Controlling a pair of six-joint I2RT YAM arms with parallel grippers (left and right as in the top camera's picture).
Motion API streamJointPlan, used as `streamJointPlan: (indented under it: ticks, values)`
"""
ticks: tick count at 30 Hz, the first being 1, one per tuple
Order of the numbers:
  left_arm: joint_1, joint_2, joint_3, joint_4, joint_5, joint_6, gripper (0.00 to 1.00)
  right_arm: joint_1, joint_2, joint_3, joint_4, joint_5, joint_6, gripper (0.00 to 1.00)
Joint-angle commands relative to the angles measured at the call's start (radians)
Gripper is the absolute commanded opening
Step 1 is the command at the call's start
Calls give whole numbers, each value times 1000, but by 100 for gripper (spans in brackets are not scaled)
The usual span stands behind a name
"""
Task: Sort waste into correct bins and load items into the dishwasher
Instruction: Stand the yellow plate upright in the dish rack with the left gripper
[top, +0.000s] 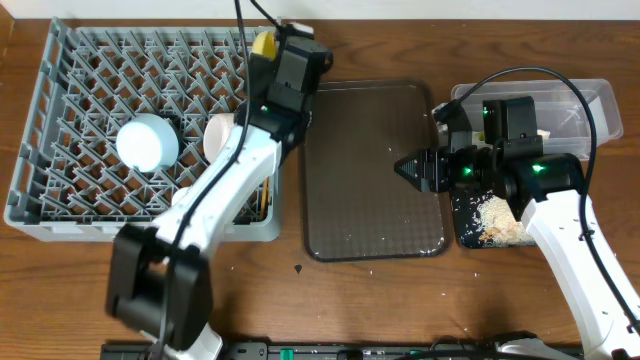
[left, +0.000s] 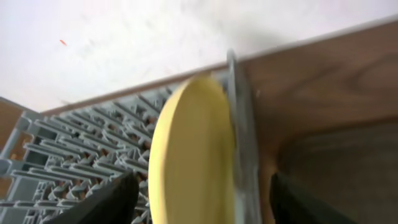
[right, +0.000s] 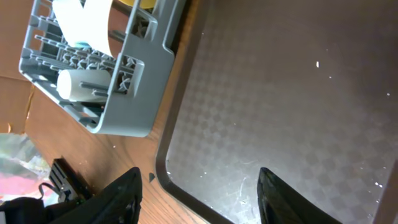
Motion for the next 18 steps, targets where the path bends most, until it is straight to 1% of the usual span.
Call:
streamJointPlan:
  ticks: [1,5,8,11,12,14,15,17,18]
  values:
    - [-16,-115,26,-18,0,-5,70,9,-23,5,-5,11,-14,59]
    - [-28,-192,26,-79,68,-5,71,9,-23,5,-5,11,-14,59]
    - [-38,-246,26,-171,70,-45,71,8,-23,5,-5,19,-14,60]
    - [-39,-312,26,-283,71,-167,72,8,-26,5,-2,47,-14,60]
    - [-39,-341,26,-326,71,-208,74,8,-34,5,0,50,-14,60]
    - [-39,-409,26,-416,82,-280,75,8,-58,15,-1,66,-14,69]
    - [-39,-444,26,-456,109,-296,79,8,-75,22,-2,81,-14,72]
    - [-39,-515,26,-525,174,-299,85,9,-126,38,0,105,-14,74]
    - [-39,-559,26,-563,196,-299,86,10,-162,46,3,114,-15,75]
